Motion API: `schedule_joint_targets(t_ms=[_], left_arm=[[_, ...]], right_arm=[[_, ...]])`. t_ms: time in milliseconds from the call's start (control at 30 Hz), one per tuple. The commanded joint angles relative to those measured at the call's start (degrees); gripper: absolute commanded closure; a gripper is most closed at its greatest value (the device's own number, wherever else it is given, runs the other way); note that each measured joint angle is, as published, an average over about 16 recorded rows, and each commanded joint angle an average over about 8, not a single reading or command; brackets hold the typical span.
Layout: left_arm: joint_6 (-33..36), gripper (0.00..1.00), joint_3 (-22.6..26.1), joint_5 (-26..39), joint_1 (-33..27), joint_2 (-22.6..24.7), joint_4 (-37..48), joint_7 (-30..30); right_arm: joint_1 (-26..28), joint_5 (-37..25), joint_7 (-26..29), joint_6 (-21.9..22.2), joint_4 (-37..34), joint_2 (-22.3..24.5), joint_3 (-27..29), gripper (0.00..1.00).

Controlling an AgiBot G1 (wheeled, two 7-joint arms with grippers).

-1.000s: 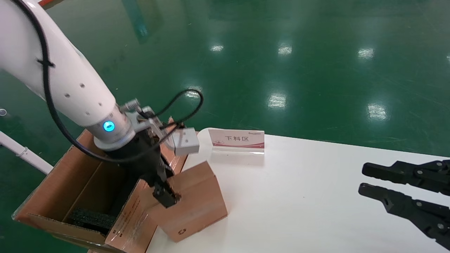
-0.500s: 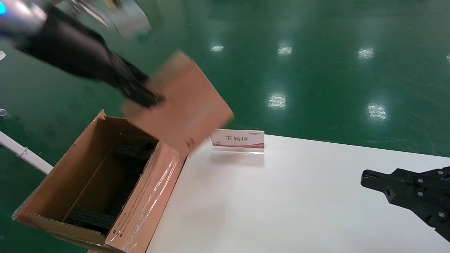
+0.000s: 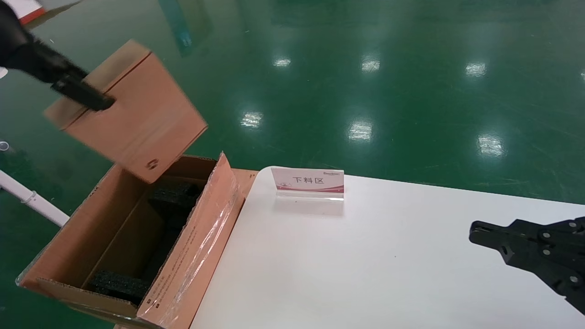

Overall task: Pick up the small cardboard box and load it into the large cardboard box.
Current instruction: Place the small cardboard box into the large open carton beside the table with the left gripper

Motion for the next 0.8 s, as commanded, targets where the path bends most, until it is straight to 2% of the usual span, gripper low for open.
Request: schedule_joint_targets(t_ms=[33, 67, 100, 267, 400, 567, 800], left_arm=[[0.1, 1.00, 3.6, -0.3, -1.4, 0.2, 0.6, 0.6], [0.1, 1.00, 5.6, -0.8, -1.7, 0.3, 0.7, 0.7], [0.1, 1.00, 7.7, -1.4, -1.9, 0.4, 0.7, 0.7], [-0.1, 1.00, 16.8, -5.6, -2.2, 0.8, 1.3, -0.1], [-0.5, 1.00, 21.8, -9.6, -2.0, 1.2, 2.2, -1.2], [-1.2, 1.00, 25.8, -13.1, -0.5, 1.3, 3.4, -2.4], [-2.9, 1.00, 28.3, -14.7, 2.7, 0.8, 5.2, -4.0]], right_arm=[[0.0, 0.0, 0.0, 0.0, 0.0, 0.0, 0.0, 0.21], [0.0, 0.0, 0.0, 0.0, 0.0, 0.0, 0.0, 0.09], [0.0, 0.0, 0.0, 0.0, 0.0, 0.0, 0.0, 0.01], [0.0, 0.0, 0.0, 0.0, 0.0, 0.0, 0.0, 0.00], [0.0, 0.0, 0.0, 0.0, 0.0, 0.0, 0.0, 0.00], [0.0, 0.0, 0.0, 0.0, 0.0, 0.0, -0.1, 0.00], [0.0, 0.1, 0.0, 0.0, 0.0, 0.0, -0.1, 0.00]])
